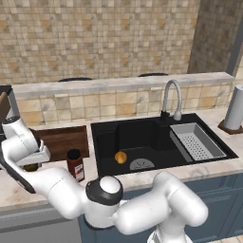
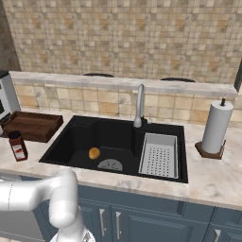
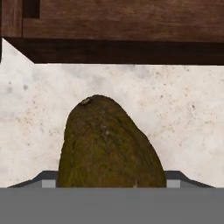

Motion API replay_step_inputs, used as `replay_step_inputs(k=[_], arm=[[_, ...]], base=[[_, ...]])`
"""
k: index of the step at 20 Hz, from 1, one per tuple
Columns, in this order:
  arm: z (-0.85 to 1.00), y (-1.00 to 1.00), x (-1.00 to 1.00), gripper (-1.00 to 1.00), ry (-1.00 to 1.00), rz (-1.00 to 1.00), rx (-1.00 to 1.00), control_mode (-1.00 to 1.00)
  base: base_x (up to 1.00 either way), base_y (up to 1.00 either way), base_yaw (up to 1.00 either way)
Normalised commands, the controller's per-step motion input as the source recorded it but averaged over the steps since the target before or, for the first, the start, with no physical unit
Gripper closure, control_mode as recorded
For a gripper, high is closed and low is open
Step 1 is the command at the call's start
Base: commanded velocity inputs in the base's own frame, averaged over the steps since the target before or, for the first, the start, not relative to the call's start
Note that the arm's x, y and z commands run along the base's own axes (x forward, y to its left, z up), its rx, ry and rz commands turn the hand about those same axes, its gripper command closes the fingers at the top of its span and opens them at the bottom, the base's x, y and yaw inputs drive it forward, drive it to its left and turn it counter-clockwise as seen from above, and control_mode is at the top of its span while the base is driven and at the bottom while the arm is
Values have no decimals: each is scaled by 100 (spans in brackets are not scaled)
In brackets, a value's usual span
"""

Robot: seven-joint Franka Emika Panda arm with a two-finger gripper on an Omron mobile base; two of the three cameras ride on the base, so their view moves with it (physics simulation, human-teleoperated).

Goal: Pick up all produce items and place them in the sink. Turn on the sink faucet to wash them. Then turn the sink off and put them in the tray.

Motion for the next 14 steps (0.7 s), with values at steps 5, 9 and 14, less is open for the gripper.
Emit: replay_step_inputs(k=[5, 9, 14], arm=[[95, -45, -37, 100, 0, -2, 7, -100], [100, -56, -6, 100, -2, -5, 2, -100], [96, -61, 0, 100, -1, -6, 2, -100]], base=[[0, 0, 0], [0, 0, 0], [0, 0, 0]])
